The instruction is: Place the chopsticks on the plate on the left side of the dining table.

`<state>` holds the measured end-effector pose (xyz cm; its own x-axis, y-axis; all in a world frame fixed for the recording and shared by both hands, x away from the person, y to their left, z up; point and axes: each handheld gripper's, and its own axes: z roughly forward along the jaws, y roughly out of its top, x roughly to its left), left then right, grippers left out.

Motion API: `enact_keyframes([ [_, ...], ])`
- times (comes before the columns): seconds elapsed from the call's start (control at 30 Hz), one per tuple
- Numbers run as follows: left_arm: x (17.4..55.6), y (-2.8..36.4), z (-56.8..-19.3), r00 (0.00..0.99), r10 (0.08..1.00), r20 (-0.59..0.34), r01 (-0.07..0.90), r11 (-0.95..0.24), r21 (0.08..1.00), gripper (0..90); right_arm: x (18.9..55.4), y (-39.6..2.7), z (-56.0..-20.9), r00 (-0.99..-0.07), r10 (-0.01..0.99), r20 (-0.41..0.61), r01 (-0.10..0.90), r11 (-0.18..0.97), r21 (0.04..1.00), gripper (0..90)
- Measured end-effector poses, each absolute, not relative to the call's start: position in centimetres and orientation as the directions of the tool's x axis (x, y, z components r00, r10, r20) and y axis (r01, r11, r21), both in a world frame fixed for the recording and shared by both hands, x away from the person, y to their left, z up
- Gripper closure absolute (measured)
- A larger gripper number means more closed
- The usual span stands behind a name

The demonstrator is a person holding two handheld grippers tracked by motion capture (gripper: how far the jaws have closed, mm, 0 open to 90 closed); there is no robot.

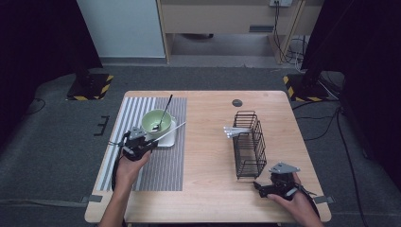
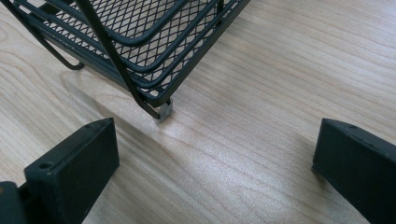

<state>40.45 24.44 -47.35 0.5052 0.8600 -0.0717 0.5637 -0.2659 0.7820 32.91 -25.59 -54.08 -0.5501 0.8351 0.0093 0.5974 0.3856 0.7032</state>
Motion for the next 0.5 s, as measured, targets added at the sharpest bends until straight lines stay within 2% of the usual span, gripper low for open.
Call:
enact_keyframes([
  [0.5, 40.5, 25.4, -48.8, 0.535, 0.842, -0.069, 0.587, -0.311, 0.747, 82.2, 32.9, -25.6, -54.1, -0.552, 0.834, 0.009, 0.596, 0.387, 0.704, 0.3],
])
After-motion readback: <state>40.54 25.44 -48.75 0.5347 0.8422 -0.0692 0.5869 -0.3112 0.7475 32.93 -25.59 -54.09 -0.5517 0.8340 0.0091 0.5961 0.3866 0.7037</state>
